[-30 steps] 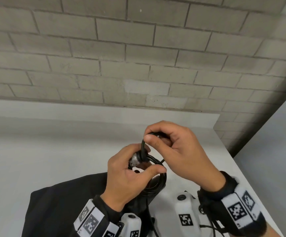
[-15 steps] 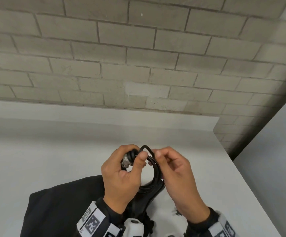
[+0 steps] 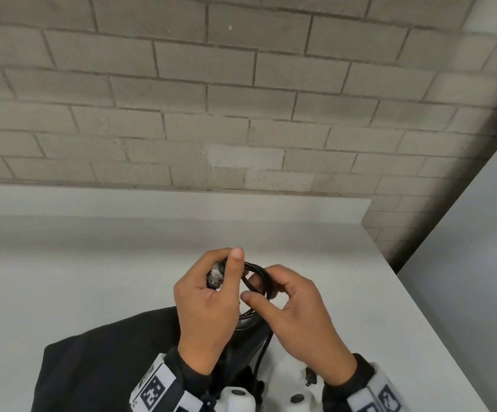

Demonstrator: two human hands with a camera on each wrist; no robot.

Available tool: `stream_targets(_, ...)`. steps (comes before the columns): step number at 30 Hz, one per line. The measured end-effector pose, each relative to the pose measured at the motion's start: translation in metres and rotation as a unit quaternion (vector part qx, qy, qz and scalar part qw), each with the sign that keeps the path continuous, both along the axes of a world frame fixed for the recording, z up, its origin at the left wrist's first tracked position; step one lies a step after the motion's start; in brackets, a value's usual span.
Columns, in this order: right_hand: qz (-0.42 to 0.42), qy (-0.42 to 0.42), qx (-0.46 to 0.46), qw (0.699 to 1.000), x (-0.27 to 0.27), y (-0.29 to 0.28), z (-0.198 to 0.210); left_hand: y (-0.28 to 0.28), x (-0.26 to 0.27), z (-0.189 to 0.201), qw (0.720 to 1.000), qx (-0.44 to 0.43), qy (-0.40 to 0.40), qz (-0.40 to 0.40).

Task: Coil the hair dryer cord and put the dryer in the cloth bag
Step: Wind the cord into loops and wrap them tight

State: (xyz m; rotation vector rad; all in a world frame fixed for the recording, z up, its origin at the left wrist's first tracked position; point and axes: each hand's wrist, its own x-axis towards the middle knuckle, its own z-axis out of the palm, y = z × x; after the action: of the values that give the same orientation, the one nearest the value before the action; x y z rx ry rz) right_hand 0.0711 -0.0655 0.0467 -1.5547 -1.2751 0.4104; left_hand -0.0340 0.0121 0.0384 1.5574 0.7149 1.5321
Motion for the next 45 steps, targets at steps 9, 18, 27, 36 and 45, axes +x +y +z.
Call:
stream_targets(9,-0.151,-0.337,0.031,0.929,-0.031,0.005,-0.017,-0.004,0.005,0.003,0.996,-0.074,-0.046,0.023)
stream_targets(18,0.023,0.157,-0.173,0.972,-0.003,-0.001,0.043,-0.004,0.003,0.006,0.998,-0.004,-0.057,0.026)
stream_targets(27,0.175,0.459,-0.208,0.846,0.025,0.005,0.051,-0.007,0.003,0.002,0.998,-0.027,-0.044,-0.045)
stream_targets(36,0.072,0.188,-0.069,0.977,0.010,-0.018,0.029,0.004,-0.004,0.004,0.997,-0.032,-0.051,-0.038)
stream_targets(45,0.074,0.266,-0.108,0.955,0.023,-0.021,0.037,0.003,0.000,0.004,0.998,-0.041,-0.029,-0.031)
